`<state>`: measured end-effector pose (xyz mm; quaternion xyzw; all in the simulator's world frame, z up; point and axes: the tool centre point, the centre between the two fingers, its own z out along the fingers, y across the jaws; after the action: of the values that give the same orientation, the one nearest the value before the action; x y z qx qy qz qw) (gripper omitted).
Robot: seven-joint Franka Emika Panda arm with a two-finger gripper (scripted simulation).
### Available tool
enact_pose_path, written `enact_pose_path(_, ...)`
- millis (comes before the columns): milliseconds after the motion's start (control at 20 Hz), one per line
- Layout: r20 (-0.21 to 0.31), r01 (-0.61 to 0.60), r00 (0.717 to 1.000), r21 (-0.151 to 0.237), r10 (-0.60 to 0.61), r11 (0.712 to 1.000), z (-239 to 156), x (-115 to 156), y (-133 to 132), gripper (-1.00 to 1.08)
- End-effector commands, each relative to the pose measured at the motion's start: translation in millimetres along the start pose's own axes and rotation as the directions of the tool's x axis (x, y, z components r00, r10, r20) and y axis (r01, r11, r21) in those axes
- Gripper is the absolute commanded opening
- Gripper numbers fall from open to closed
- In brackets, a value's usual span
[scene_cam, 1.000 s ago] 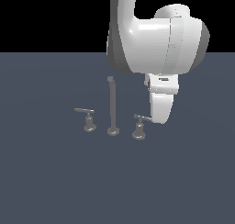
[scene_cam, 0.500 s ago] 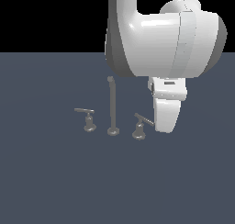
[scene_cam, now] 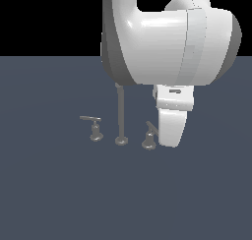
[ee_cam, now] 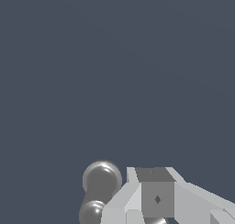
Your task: Turn on the faucet by rotating a designated handle.
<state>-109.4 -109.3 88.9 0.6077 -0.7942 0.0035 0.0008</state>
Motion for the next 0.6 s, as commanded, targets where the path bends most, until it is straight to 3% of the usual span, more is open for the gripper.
enact_pose_path(0, 0.005, 0.047, 0.999, -0.004, -0.047, 0.999, -1, -32, 11, -1.00)
enact_pose_path(50, 0.005, 0.047, 0.999, -0.004, -0.047, 0.999, -1, -32, 11, -1.00)
enact_pose_path(100, 0.000, 0.001, 1.000, -0.002, -0.001, 1.000, 0, -6, 5, -1.00)
enact_pose_path(550, 0.005, 0.043, 0.999, -0.004, -0.043, 0.999, -1, -65, 3, -1.00)
